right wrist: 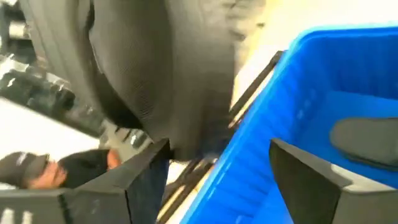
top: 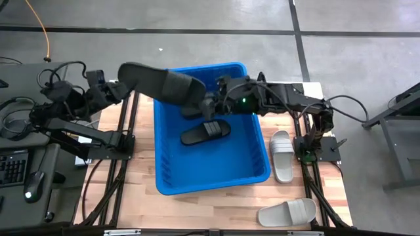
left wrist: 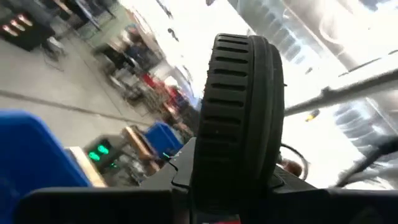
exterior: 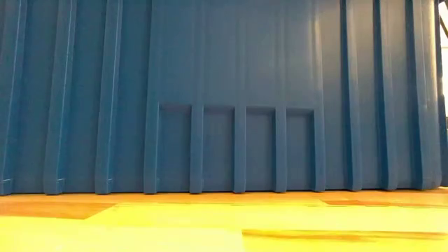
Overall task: Pick and place slides into bin
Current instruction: Put the black slide into the blue container
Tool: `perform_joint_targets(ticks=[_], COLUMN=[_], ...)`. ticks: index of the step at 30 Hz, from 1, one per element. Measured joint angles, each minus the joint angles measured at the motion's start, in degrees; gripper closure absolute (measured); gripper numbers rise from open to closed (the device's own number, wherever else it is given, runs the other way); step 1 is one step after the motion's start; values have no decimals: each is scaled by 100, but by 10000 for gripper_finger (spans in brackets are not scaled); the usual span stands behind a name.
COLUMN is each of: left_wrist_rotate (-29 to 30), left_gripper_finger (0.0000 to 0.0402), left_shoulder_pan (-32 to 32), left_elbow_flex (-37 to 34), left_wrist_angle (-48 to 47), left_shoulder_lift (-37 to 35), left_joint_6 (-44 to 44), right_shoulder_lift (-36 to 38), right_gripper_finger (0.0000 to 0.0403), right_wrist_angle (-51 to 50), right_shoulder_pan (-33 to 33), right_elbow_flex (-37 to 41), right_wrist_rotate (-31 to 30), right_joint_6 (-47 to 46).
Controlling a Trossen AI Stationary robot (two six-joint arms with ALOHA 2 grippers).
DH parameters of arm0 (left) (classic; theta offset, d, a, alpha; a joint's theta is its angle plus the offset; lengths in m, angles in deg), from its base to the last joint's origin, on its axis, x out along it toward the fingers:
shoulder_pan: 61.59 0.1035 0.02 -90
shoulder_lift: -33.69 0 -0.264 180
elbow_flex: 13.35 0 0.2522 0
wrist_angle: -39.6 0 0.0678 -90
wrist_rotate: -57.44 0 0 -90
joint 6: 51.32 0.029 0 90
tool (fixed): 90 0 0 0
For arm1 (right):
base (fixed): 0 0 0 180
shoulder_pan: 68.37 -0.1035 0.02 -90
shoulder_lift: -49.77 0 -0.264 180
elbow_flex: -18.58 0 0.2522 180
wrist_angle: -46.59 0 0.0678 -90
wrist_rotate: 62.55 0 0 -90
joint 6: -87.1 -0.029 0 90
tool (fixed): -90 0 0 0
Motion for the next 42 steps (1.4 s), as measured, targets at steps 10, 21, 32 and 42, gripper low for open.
perform_joint_targets(ticks=[10,21,32,42], left_wrist_rotate=[93,20,14,-479], left_gripper_finger=[346,346,346,193], left_shoulder_pan=[3,1,5,-1], left_elbow_flex=[0,0,8,-1], left_wrist_angle=[-307,-374,-514,-2059], left_shoulder_lift=[1,118,209,-54], left_joint_6=[-80,-91,-56,-718], right_shoulder_lift=[9,9,35,68], right_gripper_finger=[142,187,384,384], right_wrist_angle=[590,608,494,-766], right_shoulder_pan=[-94,-76,18,-51], right_elbow_flex=[0,2,-2,2], right_wrist_rotate=[-417,-427,29,-126], right_joint_6=[686,757,477,115])
